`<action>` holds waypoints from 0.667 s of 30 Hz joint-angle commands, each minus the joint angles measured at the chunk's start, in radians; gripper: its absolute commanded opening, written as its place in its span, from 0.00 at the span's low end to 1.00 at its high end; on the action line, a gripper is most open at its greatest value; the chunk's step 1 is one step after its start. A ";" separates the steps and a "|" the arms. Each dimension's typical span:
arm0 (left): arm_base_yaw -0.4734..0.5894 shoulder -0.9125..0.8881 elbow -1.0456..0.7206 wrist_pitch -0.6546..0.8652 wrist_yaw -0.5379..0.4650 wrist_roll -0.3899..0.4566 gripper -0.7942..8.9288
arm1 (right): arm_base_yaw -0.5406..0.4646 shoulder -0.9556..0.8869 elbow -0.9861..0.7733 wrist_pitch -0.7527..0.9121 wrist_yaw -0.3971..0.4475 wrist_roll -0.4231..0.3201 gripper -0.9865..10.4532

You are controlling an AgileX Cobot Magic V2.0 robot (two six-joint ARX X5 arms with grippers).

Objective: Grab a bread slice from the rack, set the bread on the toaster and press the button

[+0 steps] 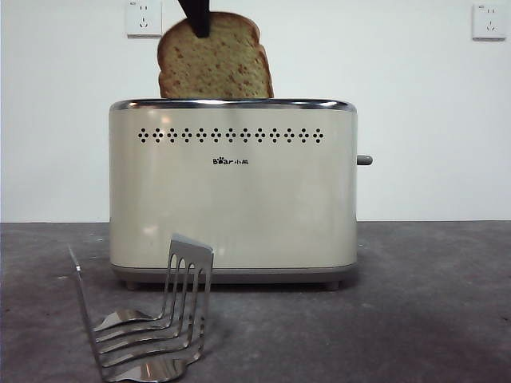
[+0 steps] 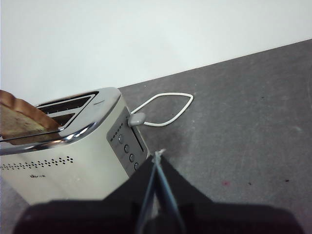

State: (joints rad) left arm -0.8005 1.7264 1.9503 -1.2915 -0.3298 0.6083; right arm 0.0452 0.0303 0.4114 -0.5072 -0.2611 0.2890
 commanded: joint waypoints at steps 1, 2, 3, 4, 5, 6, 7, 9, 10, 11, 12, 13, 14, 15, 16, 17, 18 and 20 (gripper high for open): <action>0.005 0.025 0.002 0.052 0.000 -0.014 0.07 | 0.000 0.000 0.005 0.005 -0.002 0.006 0.08; 0.005 0.029 0.002 0.067 0.001 -0.014 0.07 | 0.000 0.000 0.005 0.004 -0.001 0.006 0.08; 0.005 0.037 0.002 0.088 0.008 -0.014 0.07 | 0.000 0.000 0.005 0.004 -0.002 0.006 0.08; 0.005 0.042 0.002 0.103 0.021 -0.013 0.07 | 0.000 0.000 0.005 0.004 -0.005 0.006 0.08; 0.005 0.046 0.002 0.108 0.032 -0.013 0.07 | 0.000 0.000 0.005 0.004 -0.005 0.006 0.08; 0.005 0.055 0.002 0.111 0.042 -0.013 0.07 | 0.000 0.000 0.005 0.004 -0.005 0.006 0.08; 0.005 0.060 0.002 0.105 0.047 -0.010 0.07 | 0.000 0.000 0.005 0.004 -0.005 0.006 0.08; 0.005 0.076 0.002 0.091 0.049 -0.009 0.07 | 0.000 0.000 0.005 0.004 -0.005 0.006 0.08; 0.005 0.082 0.002 0.081 0.048 -0.009 0.07 | 0.000 0.000 0.005 0.003 -0.006 0.006 0.08; 0.005 0.091 0.002 0.077 0.049 -0.003 0.07 | 0.000 0.000 0.005 0.003 -0.006 0.006 0.08; 0.006 0.094 0.002 0.069 0.048 -0.002 0.07 | 0.000 0.000 0.005 0.003 -0.009 0.006 0.08; 0.005 0.101 0.002 0.070 0.049 -0.002 0.07 | 0.000 0.000 0.005 0.003 -0.011 0.006 0.08; 0.005 0.105 0.002 0.071 0.049 -0.002 0.07 | 0.000 0.000 0.005 0.003 -0.013 0.006 0.08; 0.006 0.108 0.002 0.071 0.049 -0.002 0.07 | 0.000 0.000 0.005 0.002 -0.013 0.006 0.08; 0.006 0.109 0.002 0.071 0.049 -0.002 0.07 | 0.000 0.000 0.005 0.002 -0.013 0.006 0.08; 0.005 0.111 0.002 0.073 0.049 -0.002 0.07 | 0.000 0.000 0.005 0.002 -0.013 0.006 0.08; 0.005 0.112 0.002 0.075 0.048 -0.002 0.08 | 0.000 0.000 0.005 0.002 -0.013 0.006 0.08; 0.005 0.112 0.002 0.074 0.048 -0.002 0.08 | 0.000 0.000 0.005 0.001 -0.013 0.006 0.08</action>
State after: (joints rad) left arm -0.7929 1.8118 1.9579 -1.2263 -0.3012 0.6086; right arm 0.0452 0.0311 0.4114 -0.5091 -0.2703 0.2890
